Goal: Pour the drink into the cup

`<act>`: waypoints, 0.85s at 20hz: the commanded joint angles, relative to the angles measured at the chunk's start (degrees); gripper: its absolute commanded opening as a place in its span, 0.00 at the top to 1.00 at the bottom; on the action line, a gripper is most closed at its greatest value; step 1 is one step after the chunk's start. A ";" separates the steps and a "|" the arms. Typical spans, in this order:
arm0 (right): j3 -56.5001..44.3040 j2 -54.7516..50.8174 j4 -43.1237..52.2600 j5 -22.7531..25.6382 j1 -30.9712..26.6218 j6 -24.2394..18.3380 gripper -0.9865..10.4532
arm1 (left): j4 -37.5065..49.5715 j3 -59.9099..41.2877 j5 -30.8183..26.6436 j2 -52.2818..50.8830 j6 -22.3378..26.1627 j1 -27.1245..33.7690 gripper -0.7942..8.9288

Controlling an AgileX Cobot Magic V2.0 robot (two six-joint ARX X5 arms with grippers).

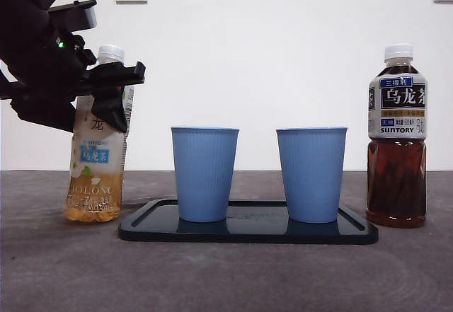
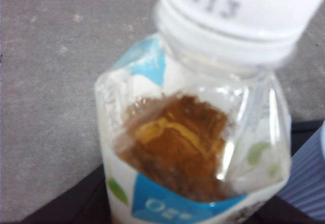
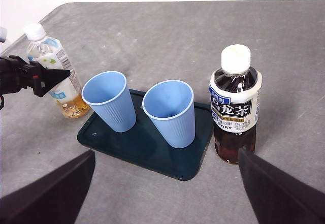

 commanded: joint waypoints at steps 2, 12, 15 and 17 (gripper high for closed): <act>0.48 0.20 0.33 -0.17 0.33 -0.26 0.52 | -0.17 0.98 -0.04 -0.15 -0.35 -0.26 0.62; 0.48 0.20 0.37 -0.11 0.33 -0.26 0.52 | -13.03 1.05 -0.04 -12.15 -1.92 -2.27 0.34; 0.48 0.20 0.35 -0.17 0.33 -0.26 0.52 | -20.33 1.16 -0.02 -19.52 -2.89 -4.09 0.34; 0.48 0.20 0.31 -1.20 0.33 -0.28 0.52 | -25.62 1.29 -0.02 -25.44 -2.91 -5.64 0.34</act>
